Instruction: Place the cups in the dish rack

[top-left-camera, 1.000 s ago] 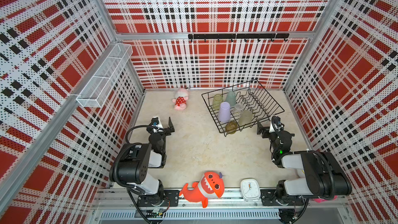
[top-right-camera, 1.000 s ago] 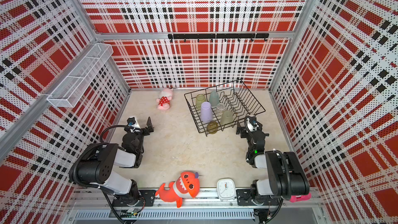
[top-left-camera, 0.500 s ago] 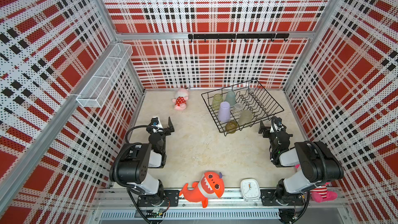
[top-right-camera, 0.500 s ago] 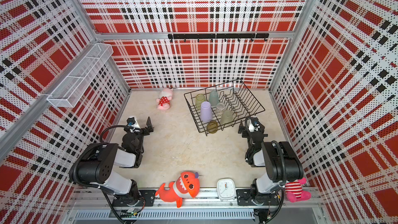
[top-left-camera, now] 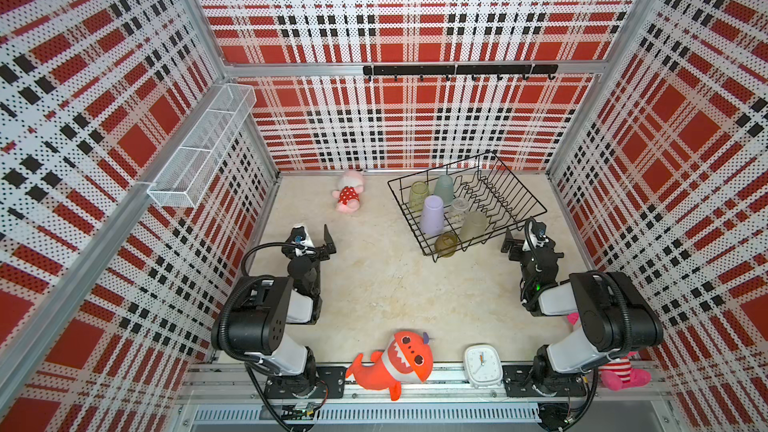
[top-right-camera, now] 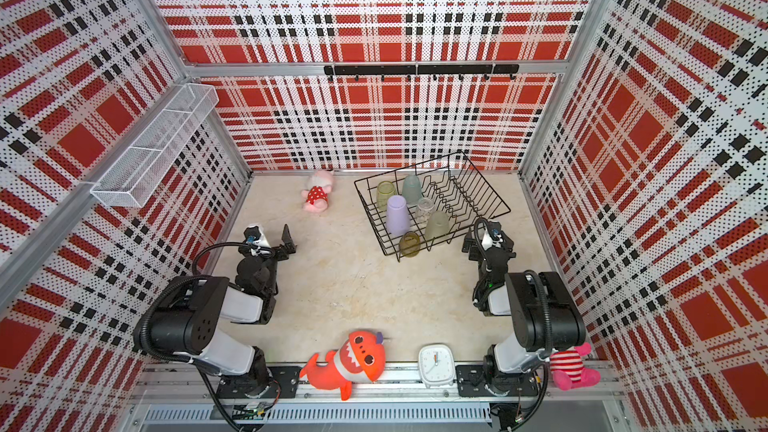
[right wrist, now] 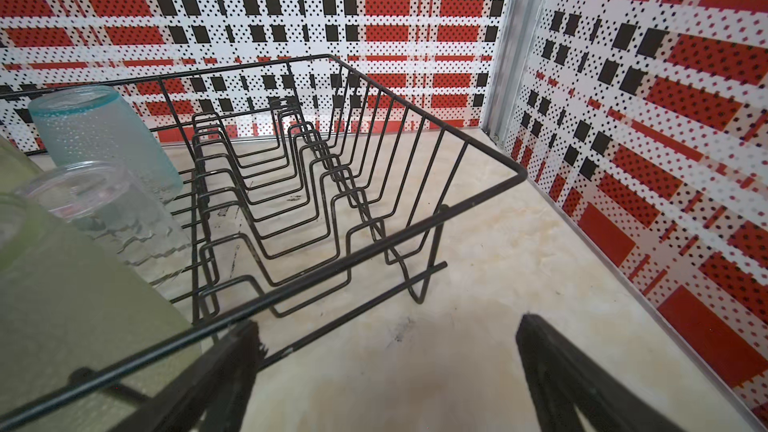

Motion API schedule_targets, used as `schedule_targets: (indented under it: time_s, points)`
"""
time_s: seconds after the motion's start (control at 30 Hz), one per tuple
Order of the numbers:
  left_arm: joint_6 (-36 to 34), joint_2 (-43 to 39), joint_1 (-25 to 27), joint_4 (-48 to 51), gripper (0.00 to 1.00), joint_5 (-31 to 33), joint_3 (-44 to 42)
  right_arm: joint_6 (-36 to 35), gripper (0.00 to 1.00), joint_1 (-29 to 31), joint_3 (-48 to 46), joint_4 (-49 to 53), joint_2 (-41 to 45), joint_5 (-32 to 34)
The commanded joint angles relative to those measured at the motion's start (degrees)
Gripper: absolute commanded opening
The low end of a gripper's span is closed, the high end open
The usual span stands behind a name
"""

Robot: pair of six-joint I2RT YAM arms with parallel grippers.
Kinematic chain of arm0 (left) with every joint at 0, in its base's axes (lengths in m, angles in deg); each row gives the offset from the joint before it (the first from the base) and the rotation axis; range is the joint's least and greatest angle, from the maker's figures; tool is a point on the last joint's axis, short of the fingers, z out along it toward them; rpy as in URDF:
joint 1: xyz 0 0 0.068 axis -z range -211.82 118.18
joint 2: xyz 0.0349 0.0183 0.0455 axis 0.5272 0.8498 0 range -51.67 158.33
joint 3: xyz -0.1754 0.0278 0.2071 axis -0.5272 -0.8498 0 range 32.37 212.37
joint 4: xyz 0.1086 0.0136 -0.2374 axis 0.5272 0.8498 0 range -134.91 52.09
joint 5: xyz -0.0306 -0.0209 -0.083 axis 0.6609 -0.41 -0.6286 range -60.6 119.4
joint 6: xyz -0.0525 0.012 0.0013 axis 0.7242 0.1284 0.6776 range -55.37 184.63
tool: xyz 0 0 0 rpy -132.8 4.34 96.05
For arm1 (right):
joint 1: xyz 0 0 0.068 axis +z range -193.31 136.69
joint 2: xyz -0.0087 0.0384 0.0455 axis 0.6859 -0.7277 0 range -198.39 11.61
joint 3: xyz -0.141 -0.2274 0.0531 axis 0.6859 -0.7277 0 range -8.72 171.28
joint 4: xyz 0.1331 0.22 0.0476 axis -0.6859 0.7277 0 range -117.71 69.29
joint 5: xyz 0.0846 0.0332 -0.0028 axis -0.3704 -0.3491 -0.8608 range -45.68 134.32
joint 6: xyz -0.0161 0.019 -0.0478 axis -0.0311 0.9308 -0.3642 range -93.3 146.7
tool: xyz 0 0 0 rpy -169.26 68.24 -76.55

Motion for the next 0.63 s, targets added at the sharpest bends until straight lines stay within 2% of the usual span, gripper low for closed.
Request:
schedule_targets:
  time_s: [0.0, 0.2, 0.6]
  points:
    - [-0.9, 0.3, 0.2, -2.5, 0.98, 0.8, -0.6, -0.1, 1.00, 0.4, 0.9, -0.4, 0.0, 0.1]
    - [0.0, 0.2, -0.9, -1.1, 0.98, -1.1, 0.0, -0.2, 1.00, 0.4, 0.9, -0.4, -0.1, 0.1]
    - [0.0, 0.3, -0.8, -1.1, 0.98, -1.1, 0.0, -0.2, 1.00, 0.4, 0.9, -0.4, 0.0, 0.1]
